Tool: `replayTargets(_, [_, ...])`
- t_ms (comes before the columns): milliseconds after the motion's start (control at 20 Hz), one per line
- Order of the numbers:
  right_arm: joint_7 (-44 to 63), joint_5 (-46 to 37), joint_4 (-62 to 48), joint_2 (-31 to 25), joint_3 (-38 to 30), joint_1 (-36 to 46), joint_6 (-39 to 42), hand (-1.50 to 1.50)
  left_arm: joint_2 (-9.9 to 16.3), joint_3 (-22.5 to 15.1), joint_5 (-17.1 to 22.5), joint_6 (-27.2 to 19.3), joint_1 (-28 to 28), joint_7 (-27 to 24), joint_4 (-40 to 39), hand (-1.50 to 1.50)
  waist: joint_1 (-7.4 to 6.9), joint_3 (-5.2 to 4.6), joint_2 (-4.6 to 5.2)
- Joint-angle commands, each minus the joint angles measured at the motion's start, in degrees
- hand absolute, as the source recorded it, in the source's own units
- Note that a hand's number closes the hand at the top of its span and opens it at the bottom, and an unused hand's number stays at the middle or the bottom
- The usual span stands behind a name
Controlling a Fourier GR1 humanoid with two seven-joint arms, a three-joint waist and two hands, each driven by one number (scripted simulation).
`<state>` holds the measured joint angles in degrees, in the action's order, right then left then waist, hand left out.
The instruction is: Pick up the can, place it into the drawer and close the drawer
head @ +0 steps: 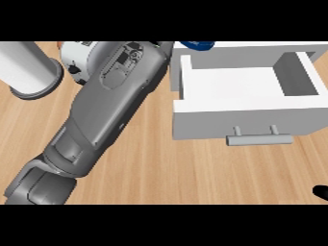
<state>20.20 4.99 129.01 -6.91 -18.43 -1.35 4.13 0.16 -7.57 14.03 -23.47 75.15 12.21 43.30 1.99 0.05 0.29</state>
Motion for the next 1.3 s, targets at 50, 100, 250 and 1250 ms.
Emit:
replayTargets(50, [-0.37, -4.68, -1.13, 1.43, 3.89, 1.68, -1.52, -1.50, -0.16, -3.08, 3.94, -1.46, 6.78, -1.66, -8.07, 1.50, 0.78, 0.01, 0.38])
replayTargets(100, [0.28, 0.43, -0.45, -0.61, 0.60, 2.19, 0.09, -1.50, -0.16, -3.46, 3.80, -3.76, 10.97, 0.30, -9.90, 1.50, 2.11, 0.08, 0.48])
replayTargets(250, [-2.04, -1.43, -1.77, 0.87, 1.23, 0.69, -0.30, -1.50, -0.16, -7.18, 7.52, -4.40, 8.73, -1.86, -10.67, 1.50, 1.27, 0.06, 0.30])
replayTargets(1250, [1.44, -1.18, 0.04, -4.60, 0.35, 5.56, 1.00, -1.50, -0.16, -11.49, 14.36, -13.09, 15.81, -8.52, -24.60, -1.50, 4.10, 0.12, 1.18])
